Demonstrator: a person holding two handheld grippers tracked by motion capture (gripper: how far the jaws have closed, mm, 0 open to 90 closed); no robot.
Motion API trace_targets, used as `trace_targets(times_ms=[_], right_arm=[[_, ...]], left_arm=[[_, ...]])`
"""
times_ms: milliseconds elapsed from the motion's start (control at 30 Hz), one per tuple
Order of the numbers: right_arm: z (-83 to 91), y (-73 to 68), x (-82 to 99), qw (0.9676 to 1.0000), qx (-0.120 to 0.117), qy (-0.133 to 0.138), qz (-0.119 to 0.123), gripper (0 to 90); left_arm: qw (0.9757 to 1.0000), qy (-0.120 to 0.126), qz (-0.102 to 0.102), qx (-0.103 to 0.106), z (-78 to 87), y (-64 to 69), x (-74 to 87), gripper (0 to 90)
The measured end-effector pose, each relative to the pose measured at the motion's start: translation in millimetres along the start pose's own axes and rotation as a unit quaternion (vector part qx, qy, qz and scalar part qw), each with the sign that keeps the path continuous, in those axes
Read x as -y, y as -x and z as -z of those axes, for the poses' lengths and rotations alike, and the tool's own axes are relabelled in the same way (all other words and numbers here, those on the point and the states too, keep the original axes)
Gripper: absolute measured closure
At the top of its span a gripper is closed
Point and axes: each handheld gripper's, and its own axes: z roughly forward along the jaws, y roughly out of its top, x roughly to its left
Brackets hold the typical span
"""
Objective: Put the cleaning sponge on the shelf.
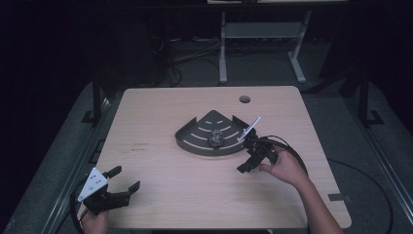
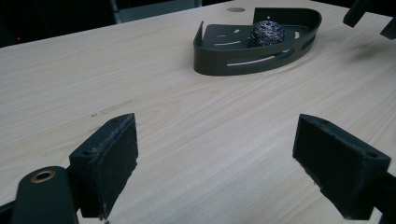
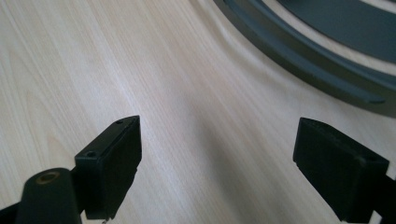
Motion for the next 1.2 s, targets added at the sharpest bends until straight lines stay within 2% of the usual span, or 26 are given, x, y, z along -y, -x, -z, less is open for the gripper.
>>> trace_targets(times_ms=[233,467,633,900,1200], right_arm=[[-1.5,3.1,14.1,0.9999,0.002,-0.005,-0.008,15.0],[0.7,4.4,25.7,0.9998,-0.001,0.008,-0.016,15.0],[2.4,3.1,31.6,0.9998,0.003,0.007,-0.017,15.0],[7.1,-1.1,45.3,0.9994,0.003,0.024,-0.024,15.0],[8.3,-3.7,58.2,0.9992,0.006,0.027,-0.027,15.0]], left_arm=[[1.0,-0.003,-0.003,0.0,-0.7,0.3,0.1,13.5],[1.0,-0.002,-0.002,0.001,-0.8,1.0,-0.1,13.5],[1.0,-0.003,-0.002,0.002,-1.4,1.8,0.1,13.5],[1.0,-0.003,0.001,0.002,-1.0,0.8,0.7,13.5],[1.0,-0.003,0.0,0.0,-0.8,0.7,0.6,13.5]])
